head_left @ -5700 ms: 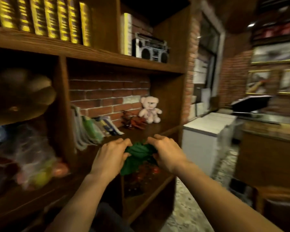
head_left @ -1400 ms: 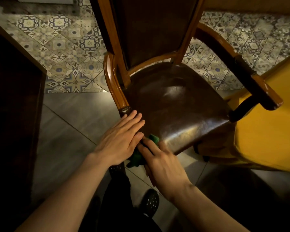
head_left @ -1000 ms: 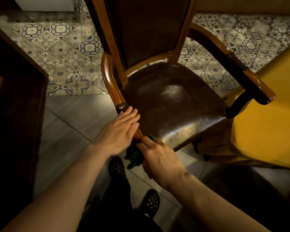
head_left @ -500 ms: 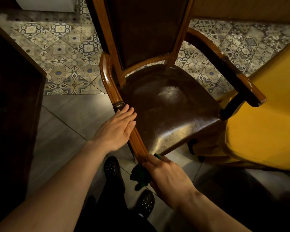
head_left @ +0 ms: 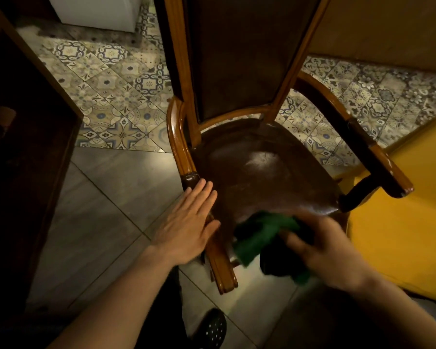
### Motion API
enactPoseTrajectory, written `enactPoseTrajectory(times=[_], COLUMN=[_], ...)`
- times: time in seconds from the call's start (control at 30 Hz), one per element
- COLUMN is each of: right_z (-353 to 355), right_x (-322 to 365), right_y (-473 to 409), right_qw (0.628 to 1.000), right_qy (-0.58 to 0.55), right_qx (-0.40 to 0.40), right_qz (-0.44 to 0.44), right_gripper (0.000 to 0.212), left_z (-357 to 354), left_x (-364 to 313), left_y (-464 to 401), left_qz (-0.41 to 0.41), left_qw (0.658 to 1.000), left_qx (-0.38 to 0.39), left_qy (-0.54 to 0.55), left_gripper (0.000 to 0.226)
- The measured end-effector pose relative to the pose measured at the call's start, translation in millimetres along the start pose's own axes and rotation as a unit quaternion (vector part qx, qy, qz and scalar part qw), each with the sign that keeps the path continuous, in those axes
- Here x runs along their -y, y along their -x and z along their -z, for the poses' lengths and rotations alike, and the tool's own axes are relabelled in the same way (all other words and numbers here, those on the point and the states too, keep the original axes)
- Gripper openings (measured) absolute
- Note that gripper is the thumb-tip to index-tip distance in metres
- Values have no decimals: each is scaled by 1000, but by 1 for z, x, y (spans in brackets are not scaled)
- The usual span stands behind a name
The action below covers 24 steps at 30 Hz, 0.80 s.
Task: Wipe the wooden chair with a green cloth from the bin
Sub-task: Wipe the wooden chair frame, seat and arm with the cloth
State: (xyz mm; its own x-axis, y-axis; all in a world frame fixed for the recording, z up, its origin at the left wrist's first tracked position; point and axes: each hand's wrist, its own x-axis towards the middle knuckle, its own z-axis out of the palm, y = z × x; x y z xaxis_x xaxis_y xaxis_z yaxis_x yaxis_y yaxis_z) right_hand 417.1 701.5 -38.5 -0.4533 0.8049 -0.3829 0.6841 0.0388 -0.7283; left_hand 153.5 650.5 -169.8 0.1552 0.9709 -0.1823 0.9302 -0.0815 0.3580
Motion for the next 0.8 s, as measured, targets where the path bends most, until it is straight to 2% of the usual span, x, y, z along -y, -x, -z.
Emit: enactPoseTrajectory(times=[0.13,0.23,0.3,0.4,0.53,0.67,0.73,0.8], right_z=[15,0,-19,-53,-101,-93,-92,-94], right_x=[32,62,78,87,103,94,96,95], right_y=[-63,-108,-133,-163,-223,-231,-237,-236], right_qw=[994,976,957,925,905,896,906,913], right_qy=[22,123,212,305,358,369,355,340], right_qx=[-81,-95,-69,-10,96,92,87,81], right_qz=[74,154,187,226,209,230,212,211], right_gripper=[36,50,56,54,52,51,53,55], left_z=[-8,-8,-7,-4,2,7,7,3], left_x=[-3,0,0,-1,29,22,32,29], left_y=[2,3,3,5,-8,-7,-9,-4], left_qz=[-1,-7,-10,-2,30,9,-23,-19], left_qw=[999,999,999,998,998,999,998,998], left_qx=[-31,-46,-45,-54,-29,-39,-20,-14], left_qy=[-8,-10,-2,14,47,29,58,65], left_gripper=[71,70,69,68,67,69,71,72])
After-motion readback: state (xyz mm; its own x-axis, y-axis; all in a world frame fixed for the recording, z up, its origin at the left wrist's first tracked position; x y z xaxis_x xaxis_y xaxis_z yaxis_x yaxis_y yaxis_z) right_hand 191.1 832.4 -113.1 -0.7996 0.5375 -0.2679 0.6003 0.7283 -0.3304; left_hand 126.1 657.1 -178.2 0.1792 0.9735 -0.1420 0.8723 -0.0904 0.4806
